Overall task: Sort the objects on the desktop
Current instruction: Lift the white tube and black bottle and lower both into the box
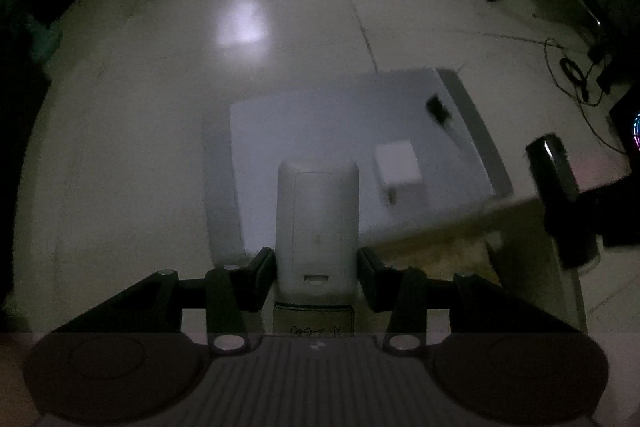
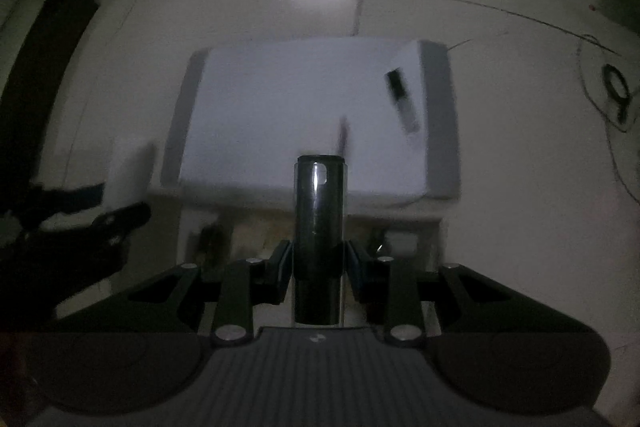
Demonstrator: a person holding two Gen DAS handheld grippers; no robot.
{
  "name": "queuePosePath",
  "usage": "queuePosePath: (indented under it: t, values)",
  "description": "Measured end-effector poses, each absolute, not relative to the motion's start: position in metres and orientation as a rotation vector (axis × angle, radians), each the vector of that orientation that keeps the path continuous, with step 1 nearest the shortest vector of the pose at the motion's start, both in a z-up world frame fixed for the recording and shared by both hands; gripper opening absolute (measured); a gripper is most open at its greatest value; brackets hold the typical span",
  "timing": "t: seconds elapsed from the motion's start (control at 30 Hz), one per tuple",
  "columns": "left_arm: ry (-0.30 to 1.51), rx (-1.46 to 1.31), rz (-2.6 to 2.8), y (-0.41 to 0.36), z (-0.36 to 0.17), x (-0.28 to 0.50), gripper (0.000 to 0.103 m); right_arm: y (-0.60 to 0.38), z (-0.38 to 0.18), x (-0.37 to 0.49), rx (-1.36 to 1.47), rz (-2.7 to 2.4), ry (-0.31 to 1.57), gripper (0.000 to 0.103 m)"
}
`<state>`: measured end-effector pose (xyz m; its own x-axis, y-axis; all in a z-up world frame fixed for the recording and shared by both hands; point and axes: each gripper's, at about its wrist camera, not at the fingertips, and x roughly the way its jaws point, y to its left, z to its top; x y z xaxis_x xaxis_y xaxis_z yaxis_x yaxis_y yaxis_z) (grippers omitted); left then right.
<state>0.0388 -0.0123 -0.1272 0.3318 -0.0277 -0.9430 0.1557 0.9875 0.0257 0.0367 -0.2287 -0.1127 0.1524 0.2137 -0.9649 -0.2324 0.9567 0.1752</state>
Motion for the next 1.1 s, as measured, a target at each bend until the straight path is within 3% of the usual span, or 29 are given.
queuePosePath:
  t: [0.67, 1.1]
  values:
    - [1.446, 0.118, -0.111, -0.028, -0.231, -0.024, 0.040, -0.231, -0.258, -0.028, -0.013, 0.315, 1.608, 0.032]
    - [1.422, 0.100, -0.047, -0.033, -0.286, -0.007, 0.040, -0.215, -0.310, -0.033, 0.003, 0.280, 1.636, 0.032]
